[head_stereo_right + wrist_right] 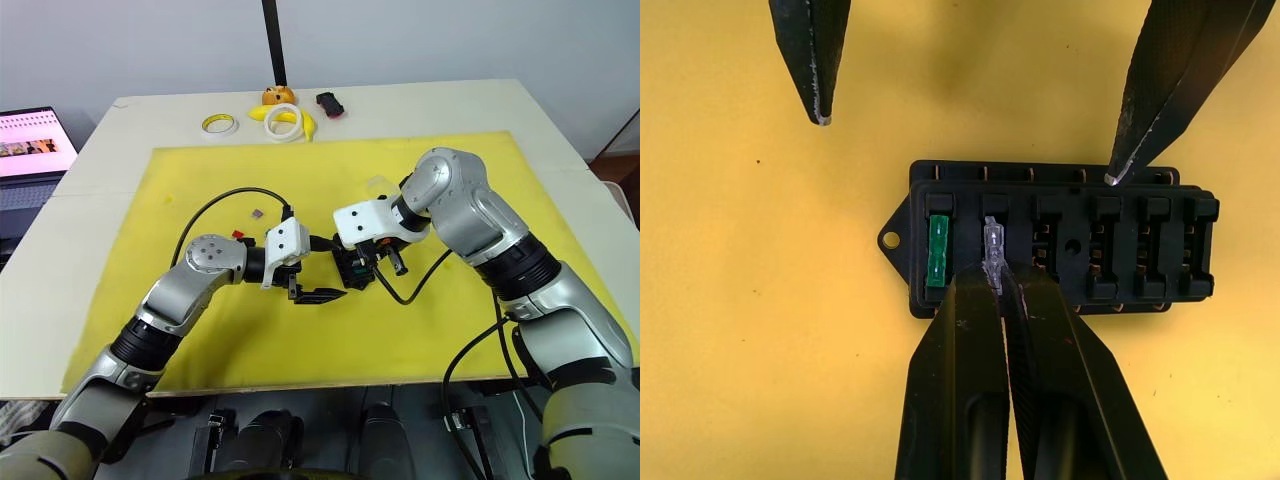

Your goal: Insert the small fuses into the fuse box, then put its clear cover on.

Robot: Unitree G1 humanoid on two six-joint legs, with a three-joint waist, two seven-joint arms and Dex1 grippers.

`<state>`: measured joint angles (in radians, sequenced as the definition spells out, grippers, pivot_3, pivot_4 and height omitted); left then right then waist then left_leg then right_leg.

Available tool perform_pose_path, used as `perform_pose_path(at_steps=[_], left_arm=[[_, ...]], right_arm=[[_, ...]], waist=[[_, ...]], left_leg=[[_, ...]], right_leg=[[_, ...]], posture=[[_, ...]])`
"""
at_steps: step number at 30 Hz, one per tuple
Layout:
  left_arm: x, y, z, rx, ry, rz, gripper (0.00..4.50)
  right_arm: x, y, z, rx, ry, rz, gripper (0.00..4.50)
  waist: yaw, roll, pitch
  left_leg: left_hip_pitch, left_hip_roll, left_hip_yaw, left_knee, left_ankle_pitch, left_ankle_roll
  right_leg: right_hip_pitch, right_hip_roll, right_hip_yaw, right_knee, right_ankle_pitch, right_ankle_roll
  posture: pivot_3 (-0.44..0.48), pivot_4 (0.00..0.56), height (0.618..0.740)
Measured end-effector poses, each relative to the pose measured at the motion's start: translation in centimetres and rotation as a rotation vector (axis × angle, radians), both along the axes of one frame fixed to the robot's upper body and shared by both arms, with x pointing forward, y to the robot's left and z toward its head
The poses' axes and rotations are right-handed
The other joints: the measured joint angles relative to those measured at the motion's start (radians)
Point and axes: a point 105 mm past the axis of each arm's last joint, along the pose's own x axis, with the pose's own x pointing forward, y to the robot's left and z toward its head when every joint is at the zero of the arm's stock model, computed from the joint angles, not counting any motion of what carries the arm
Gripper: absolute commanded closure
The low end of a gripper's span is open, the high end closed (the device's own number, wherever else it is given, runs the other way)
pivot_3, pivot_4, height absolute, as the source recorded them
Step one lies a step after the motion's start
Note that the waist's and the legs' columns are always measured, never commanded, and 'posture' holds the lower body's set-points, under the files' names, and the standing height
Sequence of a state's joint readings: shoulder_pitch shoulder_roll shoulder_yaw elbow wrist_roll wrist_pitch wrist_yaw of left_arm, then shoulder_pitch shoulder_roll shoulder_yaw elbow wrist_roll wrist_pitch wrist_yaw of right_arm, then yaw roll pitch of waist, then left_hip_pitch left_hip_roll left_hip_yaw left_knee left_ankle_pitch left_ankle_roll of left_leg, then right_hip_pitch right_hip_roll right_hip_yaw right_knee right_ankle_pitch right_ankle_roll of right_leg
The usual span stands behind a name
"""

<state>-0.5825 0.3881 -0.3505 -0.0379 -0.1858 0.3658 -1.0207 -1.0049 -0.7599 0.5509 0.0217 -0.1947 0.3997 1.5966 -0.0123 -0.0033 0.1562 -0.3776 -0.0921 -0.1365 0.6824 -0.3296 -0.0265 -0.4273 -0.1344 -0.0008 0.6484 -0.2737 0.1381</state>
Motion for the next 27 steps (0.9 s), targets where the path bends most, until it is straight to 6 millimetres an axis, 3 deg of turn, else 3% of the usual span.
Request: perform_pose_path(at_steps=[10,11,12,17,24,27], left_arm=[[0.0,0.0,0.0,0.001,0.001,0.000,0.02],[0.0,0.0,0.0,0.001,0.001,0.000,0.00],[0.0,0.0,0.0,0.002,0.001,0.000,0.00],[0.0,0.2,0.0,0.006,0.000,0.002,0.00],[0.1,0.6,0.0,0.017,-0.001,0.004,0.00],[-0.1,0.6,0.0,0.004,0.011,-0.012,0.00]], right_arm=[[0.1,0.1,0.0,0.005,-0.002,-0.009,4.50],[0.1,0.1,0.0,0.007,-0.001,-0.009,3.83],[0.1,0.1,0.0,0.009,0.000,-0.012,3.57],[-0.2,0.6,0.9,0.070,0.016,-0.050,1.12],[-0.6,0.1,4.0,0.295,0.039,-0.102,1.12],[-0.7,-0.6,3.2,0.430,0.063,-0.131,1.12]], waist=[[0.000,0.000,0.000],[0.000,0.000,0.000],[0.000,0.000,0.000],[0.000,0.000,0.000],[0.002,0.000,0.000],[0.002,0.000,0.000]], left_leg=[[0.000,0.000,0.000,0.000,0.000,0.000],[0.000,0.000,0.000,0.000,0.000,0.000],[0.000,0.000,0.000,0.000,0.000,0.000],[0.000,0.000,0.000,0.000,0.000,0.000],[0.000,0.000,0.000,0.000,0.000,0.000],[0.000,0.000,-0.001,0.000,0.000,0.000]], right_leg=[[0.000,0.000,0.000,0.000,0.000,0.000],[0.000,0.000,0.000,0.000,0.000,0.000],[0.000,0.000,0.000,0.000,0.000,0.000],[0.000,0.000,0.000,0.000,0.000,0.000],[0.000,0.000,0.000,0.000,0.000,0.000],[0.001,0.000,0.000,0.000,0.000,0.000]], posture=[[0.000,0.150,0.740],[0.000,0.150,0.740],[0.000,0.150,0.740],[0.000,0.150,0.740],[0.000,0.150,0.740],[0.000,0.150,0.740]])
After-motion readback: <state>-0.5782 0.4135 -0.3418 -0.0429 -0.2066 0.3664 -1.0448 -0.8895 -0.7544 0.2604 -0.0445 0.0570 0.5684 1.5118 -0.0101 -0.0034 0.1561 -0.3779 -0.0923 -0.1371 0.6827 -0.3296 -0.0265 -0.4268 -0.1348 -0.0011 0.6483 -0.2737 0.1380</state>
